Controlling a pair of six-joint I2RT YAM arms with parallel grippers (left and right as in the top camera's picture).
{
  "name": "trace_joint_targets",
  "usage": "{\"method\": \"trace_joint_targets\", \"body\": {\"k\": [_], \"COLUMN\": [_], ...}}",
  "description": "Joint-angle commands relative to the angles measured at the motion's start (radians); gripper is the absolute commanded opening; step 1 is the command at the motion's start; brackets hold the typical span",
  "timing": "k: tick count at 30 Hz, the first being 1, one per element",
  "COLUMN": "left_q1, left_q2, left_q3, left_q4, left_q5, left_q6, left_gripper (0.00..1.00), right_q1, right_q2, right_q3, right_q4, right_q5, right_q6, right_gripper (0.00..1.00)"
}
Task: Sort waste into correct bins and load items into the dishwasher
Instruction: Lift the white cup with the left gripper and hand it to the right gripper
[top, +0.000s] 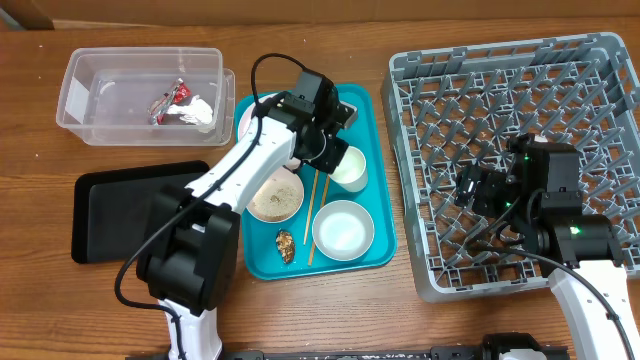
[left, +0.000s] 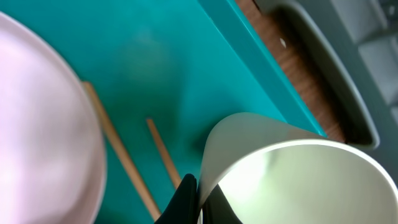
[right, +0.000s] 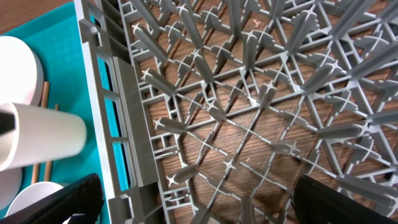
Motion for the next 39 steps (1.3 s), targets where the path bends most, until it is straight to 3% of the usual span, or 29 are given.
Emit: {"method": "trace_joint_targets", "body": {"k": [1,3,6,8,9,10,12,14,15,21,39], "left_q1": [0.09,0.145,0.247,0.292,0.309,0.32,0.33,0.325,0.321,0.274,0.119], "left_q2": [-0.021,-0.022,-0.022,-0.015,-0.01,-0.006,0.001,0.002,0.002,0.002,0.002], "left_q3": [0.098,0.137,0.16,0.159,0.159,0.159,0.159,0.159,0.159,0.159,0.159], "left_q4": [0.003,0.007,0.099,0.193,0.247,0.291,0.364,0.423,0.443,0.469,0.47], "left_q5": [0.029,0.111,0.473,0.709,0.815,0.893,1.02,1.169,1.217,1.263,1.197], "left_q6": [-0.127,-0.196,-0.313,-0.386,-0.419,-0.443,-0.459,-0.457,-0.452,-0.45,-0.451], "left_gripper": [0.04,0.04,0.04,0.04,0.04,0.04,0.04,0.04,0.04,0.04,0.04], "right_q1": [-0.005,-0.005,-0.005,-0.008,-0.011,-0.016,-0.027,-0.029,-0.029,-0.026,-0.026], "right_q2": [-0.009,-0.009,-0.009,-0.007,-0.004,0.002,0.029,0.09,0.118,0.252,0.299], "right_q3": [0.025,0.025,0.025,0.025,0.025,0.025,0.025,0.025,0.025,0.025,0.025], "right_q4": [0.014,0.029,0.094,0.18,0.245,0.31,0.499,0.7,0.758,0.889,0.9], "right_q5": [0.031,0.126,0.327,0.346,0.293,0.214,-0.147,-0.633,-0.754,-1.04,-1.161], "right_q6": [0.005,0.039,0.21,0.276,0.277,0.259,0.114,-0.016,-0.027,-0.027,-0.027], "right_gripper": [1.0,1.0,1.0,1.0,0.89,0.84,0.85,0.99,1.0,1.0,1.0]}}
